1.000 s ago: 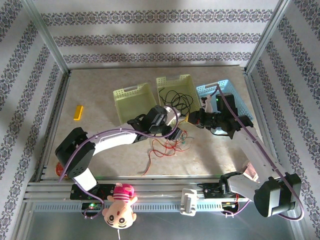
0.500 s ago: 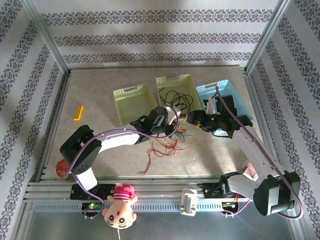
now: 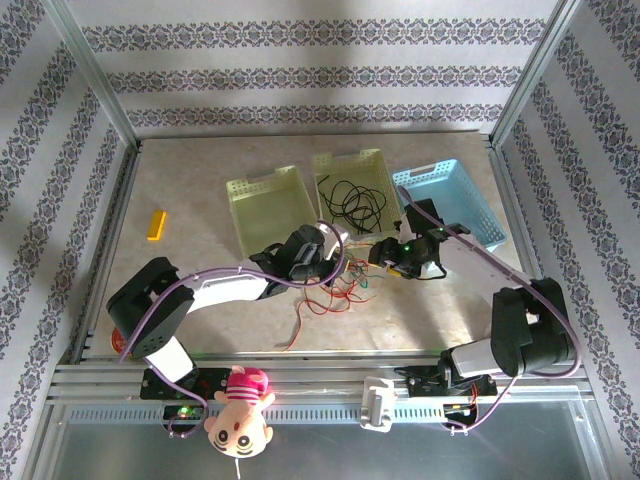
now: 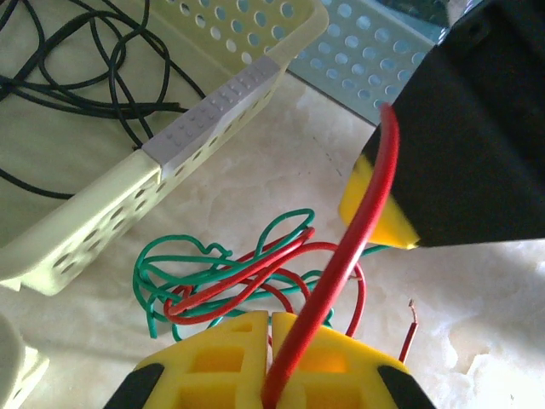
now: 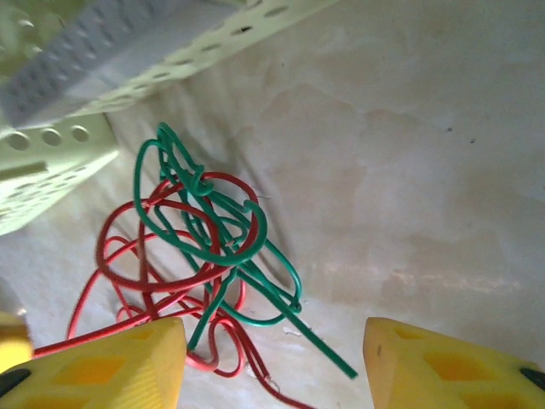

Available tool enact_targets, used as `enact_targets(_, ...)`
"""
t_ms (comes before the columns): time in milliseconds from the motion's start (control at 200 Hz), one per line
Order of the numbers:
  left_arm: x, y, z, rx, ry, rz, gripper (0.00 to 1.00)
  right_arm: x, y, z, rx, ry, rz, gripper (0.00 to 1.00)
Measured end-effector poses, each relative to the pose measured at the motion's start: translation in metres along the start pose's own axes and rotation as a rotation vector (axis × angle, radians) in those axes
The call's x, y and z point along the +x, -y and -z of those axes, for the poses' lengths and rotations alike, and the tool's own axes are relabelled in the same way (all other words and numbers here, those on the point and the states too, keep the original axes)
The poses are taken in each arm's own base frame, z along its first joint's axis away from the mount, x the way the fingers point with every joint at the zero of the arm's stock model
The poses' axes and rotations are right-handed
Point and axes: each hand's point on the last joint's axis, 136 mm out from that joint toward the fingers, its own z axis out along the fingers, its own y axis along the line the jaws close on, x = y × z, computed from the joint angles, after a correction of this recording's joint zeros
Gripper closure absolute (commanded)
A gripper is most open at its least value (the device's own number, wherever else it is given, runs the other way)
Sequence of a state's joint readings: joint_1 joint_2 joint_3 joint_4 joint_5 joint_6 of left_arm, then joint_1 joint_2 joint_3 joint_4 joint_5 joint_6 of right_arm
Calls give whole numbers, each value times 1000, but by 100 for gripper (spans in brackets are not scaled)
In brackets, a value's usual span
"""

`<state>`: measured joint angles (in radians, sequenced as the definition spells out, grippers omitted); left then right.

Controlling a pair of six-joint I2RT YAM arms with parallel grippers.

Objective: Untangle the cables

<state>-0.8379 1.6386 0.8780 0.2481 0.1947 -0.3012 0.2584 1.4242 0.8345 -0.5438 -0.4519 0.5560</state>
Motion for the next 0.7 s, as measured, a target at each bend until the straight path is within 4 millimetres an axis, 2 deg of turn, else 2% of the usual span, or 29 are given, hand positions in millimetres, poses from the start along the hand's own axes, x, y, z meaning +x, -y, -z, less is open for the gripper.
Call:
enact_targets(410, 18, -5, 6, -9, -28, 23, 100, -8, -2, -25, 23, -25, 28, 44)
enact_targets(700, 29, -7, 6, -8, -51, 28, 100, -16, -11, -27, 4, -5, 52, 44)
